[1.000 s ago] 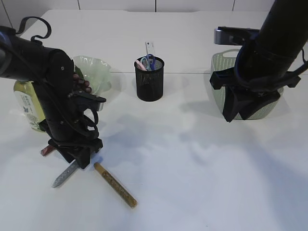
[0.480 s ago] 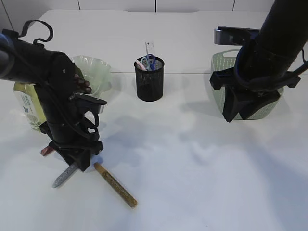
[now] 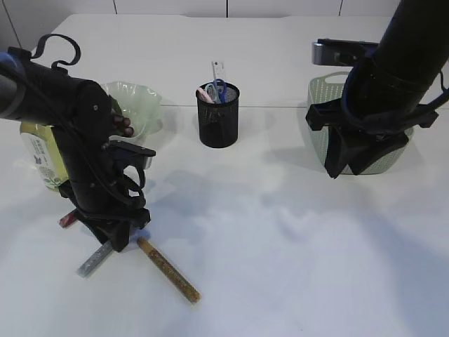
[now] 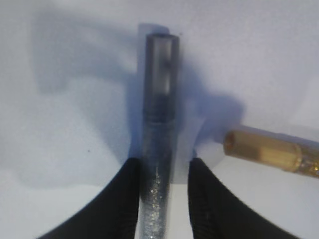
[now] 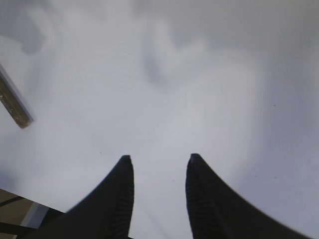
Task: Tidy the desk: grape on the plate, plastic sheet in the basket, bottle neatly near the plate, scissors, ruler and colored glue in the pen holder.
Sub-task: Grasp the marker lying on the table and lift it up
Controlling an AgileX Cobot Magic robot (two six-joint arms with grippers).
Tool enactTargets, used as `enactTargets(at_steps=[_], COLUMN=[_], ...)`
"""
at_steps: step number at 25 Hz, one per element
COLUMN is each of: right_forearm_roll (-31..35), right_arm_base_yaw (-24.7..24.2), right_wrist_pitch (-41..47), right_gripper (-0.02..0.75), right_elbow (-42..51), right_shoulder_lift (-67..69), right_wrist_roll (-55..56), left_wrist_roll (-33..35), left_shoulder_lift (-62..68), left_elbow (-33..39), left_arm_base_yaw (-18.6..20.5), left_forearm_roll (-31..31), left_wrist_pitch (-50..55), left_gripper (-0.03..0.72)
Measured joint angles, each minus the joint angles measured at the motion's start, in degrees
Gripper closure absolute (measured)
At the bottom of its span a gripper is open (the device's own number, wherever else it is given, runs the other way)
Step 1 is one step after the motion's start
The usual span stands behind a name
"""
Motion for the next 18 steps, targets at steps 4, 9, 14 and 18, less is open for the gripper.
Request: enactTargets(at_steps=[4, 9, 14, 18], right_forearm_roll=[0.00, 0.00, 0.00, 0.00], right_arm_base_yaw=[0.00, 0.00, 0.00, 0.00], right_wrist_pitch=[0.00, 0.00, 0.00, 0.00], right_gripper=[0.447, 0.447, 0.447, 0.447], right_elbow=[0.00, 0.00, 0.00, 0.00], right_shoulder_lift=[0.00, 0.00, 0.00, 0.00], right_wrist_roll=[0.00, -0.16, -0.16, -0.16], left_wrist_roll=[0.00, 0.00, 0.00, 0.00], left_shoulder_lift=[0.00, 0.15, 0.27, 0.36], left_elbow=[0.00, 0.00, 0.00, 0.00], left_arm_base_yaw=[0.00, 0.00, 0.00, 0.00], left_forearm_roll=[0.11, 0.21, 0.24, 0.24], left_wrist_pitch=[0.00, 0.00, 0.00, 0.00], left_gripper=[0.512, 0.523, 0.524, 0.524])
